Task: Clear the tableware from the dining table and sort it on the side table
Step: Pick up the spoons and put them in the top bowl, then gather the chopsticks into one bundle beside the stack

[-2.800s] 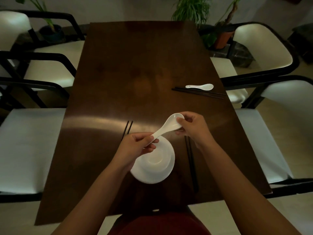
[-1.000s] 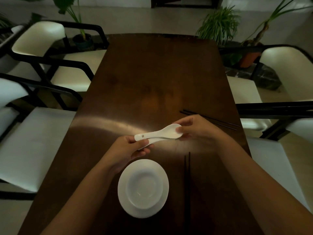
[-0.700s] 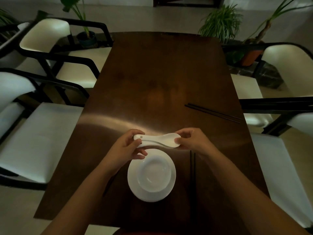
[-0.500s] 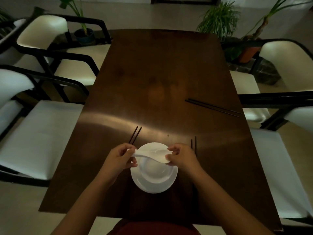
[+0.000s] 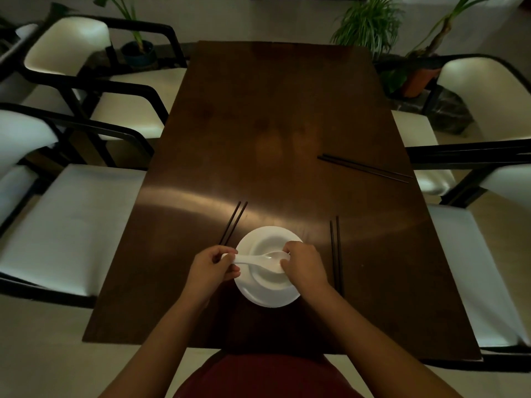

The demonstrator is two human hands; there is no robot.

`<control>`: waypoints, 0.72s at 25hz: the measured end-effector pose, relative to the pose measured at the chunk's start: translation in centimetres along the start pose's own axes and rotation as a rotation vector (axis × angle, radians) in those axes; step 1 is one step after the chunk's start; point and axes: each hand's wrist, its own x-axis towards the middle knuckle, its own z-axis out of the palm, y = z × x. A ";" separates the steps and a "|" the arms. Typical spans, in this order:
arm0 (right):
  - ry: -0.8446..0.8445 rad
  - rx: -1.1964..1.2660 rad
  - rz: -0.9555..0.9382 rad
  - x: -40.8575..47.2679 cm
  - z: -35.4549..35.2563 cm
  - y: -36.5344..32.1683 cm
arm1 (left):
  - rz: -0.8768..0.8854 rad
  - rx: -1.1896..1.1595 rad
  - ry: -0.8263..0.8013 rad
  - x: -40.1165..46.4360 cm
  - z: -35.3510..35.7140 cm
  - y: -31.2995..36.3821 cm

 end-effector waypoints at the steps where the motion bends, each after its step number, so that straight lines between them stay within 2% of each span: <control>1: -0.009 -0.038 -0.004 0.0 0.2 -0.1 | 0.001 -0.001 -0.001 0.0 0.0 0.0; 7: -0.019 -0.273 -0.132 -0.2 0.6 -0.5 | -0.007 -0.004 -0.014 0.0 0.1 -0.2; 9: 0.057 -0.311 -0.195 -0.2 0.2 -0.3 | 0.003 -0.017 -0.036 0.4 0.1 -0.2; 10: 0.124 -0.253 -0.193 -0.2 0.0 0.1 | 0.000 -0.020 -0.051 0.6 0.0 -0.2; 12: 0.261 -0.041 -0.065 0.1 -1.0 1.9 | -0.005 0.039 -0.043 1.3 -0.6 -0.5; 14: 0.332 0.115 0.152 0.6 -1.9 5.3 | 0.038 0.215 0.080 2.4 -1.9 -1.3; 16: 0.233 0.077 0.314 0.5 -2.0 8.8 | 0.077 0.417 0.219 3.4 -3.2 -2.9; 18: 0.082 -0.001 0.404 -0.1 -1.1 10.6 | 0.068 0.690 0.230 3.9 -3.9 -4.6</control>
